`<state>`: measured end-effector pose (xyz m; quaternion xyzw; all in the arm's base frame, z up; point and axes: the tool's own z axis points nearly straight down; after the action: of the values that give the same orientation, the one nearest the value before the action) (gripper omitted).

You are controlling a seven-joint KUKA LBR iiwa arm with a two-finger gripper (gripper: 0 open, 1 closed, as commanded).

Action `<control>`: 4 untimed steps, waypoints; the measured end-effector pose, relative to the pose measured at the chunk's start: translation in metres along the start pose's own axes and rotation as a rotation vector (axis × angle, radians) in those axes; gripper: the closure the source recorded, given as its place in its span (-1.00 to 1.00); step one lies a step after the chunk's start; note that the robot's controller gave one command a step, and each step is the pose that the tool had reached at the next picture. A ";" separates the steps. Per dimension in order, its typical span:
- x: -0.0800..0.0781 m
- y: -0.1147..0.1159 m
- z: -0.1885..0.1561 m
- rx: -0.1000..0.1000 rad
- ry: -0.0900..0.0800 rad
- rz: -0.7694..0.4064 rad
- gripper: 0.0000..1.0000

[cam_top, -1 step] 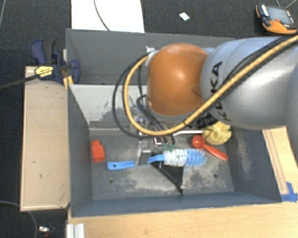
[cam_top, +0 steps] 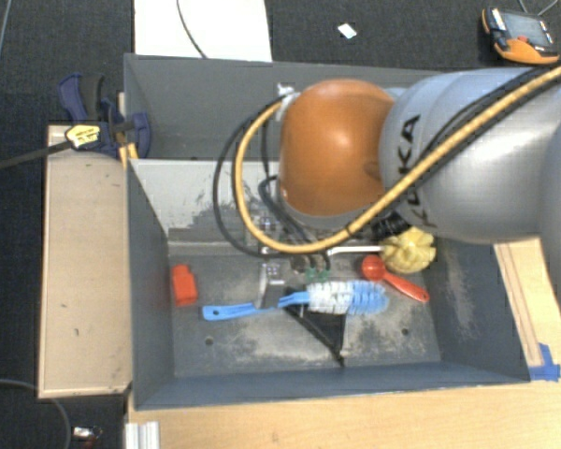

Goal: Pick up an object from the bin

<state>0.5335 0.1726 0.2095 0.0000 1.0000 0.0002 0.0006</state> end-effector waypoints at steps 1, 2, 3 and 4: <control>0.040 -0.082 0.143 0.002 0.007 -0.080 -1.00; 0.035 -0.089 0.084 -0.005 -0.012 0.028 -1.00; 0.015 -0.153 0.110 0.000 -0.001 -0.300 -1.00; 0.026 -0.147 0.139 -0.006 -0.011 0.048 -1.00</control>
Offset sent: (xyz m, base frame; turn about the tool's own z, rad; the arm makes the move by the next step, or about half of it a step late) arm -0.0351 -0.0891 -0.0840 0.0281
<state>0.5076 0.0253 0.0700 0.0242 0.9997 0.0032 0.0061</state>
